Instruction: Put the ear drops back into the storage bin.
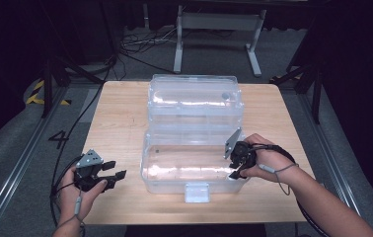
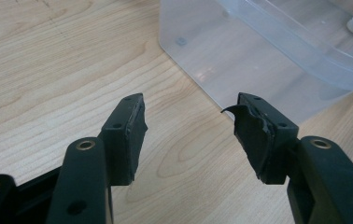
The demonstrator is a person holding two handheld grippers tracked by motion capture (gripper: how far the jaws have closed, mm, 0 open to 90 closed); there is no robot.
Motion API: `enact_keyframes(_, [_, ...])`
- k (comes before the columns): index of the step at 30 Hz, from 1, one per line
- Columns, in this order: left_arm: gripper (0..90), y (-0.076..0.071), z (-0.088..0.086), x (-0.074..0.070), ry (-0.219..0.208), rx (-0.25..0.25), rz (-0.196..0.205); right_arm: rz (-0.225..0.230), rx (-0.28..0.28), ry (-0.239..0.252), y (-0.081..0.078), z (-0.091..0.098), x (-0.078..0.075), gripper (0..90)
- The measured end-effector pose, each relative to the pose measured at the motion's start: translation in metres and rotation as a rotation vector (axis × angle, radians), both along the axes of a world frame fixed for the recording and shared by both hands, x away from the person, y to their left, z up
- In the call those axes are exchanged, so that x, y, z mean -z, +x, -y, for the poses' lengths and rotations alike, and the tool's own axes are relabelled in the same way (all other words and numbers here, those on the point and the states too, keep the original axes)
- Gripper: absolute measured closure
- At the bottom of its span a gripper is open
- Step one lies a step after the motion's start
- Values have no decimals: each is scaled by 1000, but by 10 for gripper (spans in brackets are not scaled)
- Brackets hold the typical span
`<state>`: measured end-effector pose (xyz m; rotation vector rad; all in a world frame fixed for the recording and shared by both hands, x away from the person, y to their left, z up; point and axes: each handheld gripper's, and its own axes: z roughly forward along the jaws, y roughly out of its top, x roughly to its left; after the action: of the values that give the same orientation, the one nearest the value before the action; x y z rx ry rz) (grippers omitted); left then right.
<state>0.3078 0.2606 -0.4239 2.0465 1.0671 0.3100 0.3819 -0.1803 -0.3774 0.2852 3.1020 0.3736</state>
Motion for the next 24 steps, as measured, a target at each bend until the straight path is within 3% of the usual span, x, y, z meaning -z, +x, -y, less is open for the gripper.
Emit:
enact_keyframes(13, [436, 1, 1, 1, 2, 6, -7, 32, -10, 65, -17, -2, -32, 588])
enact_keyframes(24, [435, 1, 1, 1, -2, 4, -8, 0, -46, 81, -23, -16, -26, 566])
